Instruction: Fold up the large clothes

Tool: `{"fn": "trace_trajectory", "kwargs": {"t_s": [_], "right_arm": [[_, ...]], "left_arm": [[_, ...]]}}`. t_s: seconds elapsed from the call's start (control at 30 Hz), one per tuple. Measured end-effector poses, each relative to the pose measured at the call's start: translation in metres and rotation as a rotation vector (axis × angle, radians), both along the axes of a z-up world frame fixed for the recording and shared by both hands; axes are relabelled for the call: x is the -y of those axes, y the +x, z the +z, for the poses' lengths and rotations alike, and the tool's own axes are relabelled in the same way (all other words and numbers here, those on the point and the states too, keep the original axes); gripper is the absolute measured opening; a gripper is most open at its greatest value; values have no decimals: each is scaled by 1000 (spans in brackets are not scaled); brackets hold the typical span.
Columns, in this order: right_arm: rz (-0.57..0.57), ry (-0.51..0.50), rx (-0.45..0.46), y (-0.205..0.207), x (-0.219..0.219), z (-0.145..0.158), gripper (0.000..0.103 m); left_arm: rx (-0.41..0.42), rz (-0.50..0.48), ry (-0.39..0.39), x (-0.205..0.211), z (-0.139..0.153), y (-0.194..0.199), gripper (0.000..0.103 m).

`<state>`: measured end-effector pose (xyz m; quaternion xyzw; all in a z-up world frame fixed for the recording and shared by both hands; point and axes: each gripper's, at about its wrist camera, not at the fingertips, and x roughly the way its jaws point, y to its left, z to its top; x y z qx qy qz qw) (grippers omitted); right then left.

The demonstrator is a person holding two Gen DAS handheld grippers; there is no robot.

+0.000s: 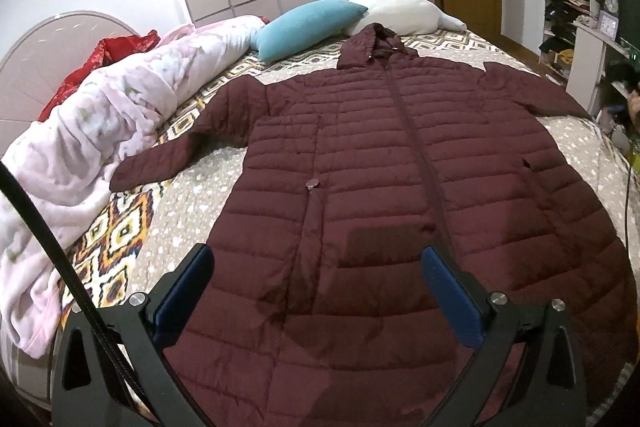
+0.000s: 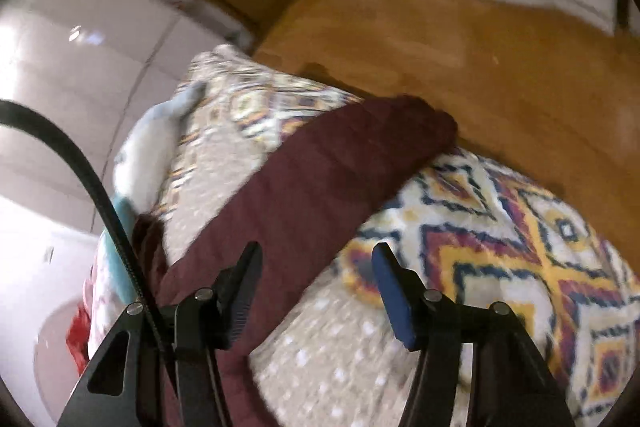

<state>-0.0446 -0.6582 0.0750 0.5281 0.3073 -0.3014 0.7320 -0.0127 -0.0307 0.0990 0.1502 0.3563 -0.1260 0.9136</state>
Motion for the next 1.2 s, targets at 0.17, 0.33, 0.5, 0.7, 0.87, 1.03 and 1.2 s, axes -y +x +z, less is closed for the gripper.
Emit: {"fn": "trace_trajectory", "kwargs": {"t_s": [0.17,0.33,0.5,0.7,0.87,1.03,1.2], "right_arm": [[-67,97,22,11,28,-51,62],[-127,93,55,26,53,-68,66],[-62,-4,-33,50,65,-57,11],[136,-416,-132,93,8,45,7],[527,-726,-53,156,-145,125,7],[1020,-720,-5,203,-314,97,10],[1282,-584,-135,213,-413,17,22]], "left_arm": [[-24,20,33,10,-15,19,103],[-55,30,79,17,-32,31,103],[-61,43,111,19,-41,35,103],[-56,69,77,6,-42,36,103],[-62,92,14,-13,-37,29,103],[-44,117,-37,-37,-25,20,103],[-28,130,-91,-61,-16,11,103]]}}
